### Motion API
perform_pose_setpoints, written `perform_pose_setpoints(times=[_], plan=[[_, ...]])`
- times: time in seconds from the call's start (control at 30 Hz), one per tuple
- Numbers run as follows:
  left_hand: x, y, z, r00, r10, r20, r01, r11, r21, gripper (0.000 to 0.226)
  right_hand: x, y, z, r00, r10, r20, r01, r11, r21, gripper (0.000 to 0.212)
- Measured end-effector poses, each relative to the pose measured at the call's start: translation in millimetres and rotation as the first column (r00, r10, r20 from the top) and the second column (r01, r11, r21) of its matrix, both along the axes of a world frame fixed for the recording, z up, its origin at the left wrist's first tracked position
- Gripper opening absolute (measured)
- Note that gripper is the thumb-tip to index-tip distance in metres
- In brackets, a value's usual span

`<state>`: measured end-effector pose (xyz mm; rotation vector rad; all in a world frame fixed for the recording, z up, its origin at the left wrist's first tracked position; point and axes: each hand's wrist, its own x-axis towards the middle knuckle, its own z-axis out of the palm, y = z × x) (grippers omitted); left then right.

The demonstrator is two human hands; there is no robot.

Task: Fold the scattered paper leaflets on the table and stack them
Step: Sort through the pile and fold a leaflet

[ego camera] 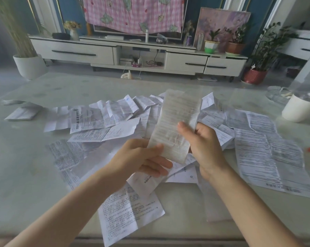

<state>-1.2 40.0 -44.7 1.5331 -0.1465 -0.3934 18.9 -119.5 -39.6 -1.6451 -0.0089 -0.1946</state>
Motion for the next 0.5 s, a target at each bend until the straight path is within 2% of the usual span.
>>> perform_pose_setpoints(times=[0.1,0.2,0.27,0.37,0.5], plan=[[5.7,10.4,5.9,0.979,-0.187,-0.077,0.186,0.982,-0.031,0.022,-1.2,-3.5,3.3,0.997,0.050,-0.057,-0.045,0.996,0.075,0.017],[10.3,22.3,14.1,0.937,-0.327,-0.125,0.326,0.945,-0.024,0.034,-2.2,-4.2,5.0,0.994,0.098,-0.055,-0.096,0.995,0.037,0.017],[10.7,22.8,14.0,0.968,-0.231,-0.099,0.231,0.973,-0.012,0.038,-4.8,-0.9,5.1,0.986,0.153,-0.060,-0.153,0.988,0.002,0.016],[8.6,16.5,8.6,0.999,-0.015,0.042,0.013,0.999,0.047,0.024,-10.1,7.5,2.7,0.977,0.204,-0.064,-0.206,0.978,-0.020,0.015],[9.2,17.5,5.2,0.995,0.082,0.064,-0.084,0.996,0.036,0.018,-9.6,6.6,2.3,0.948,0.279,-0.153,-0.282,0.959,0.003,0.022]])
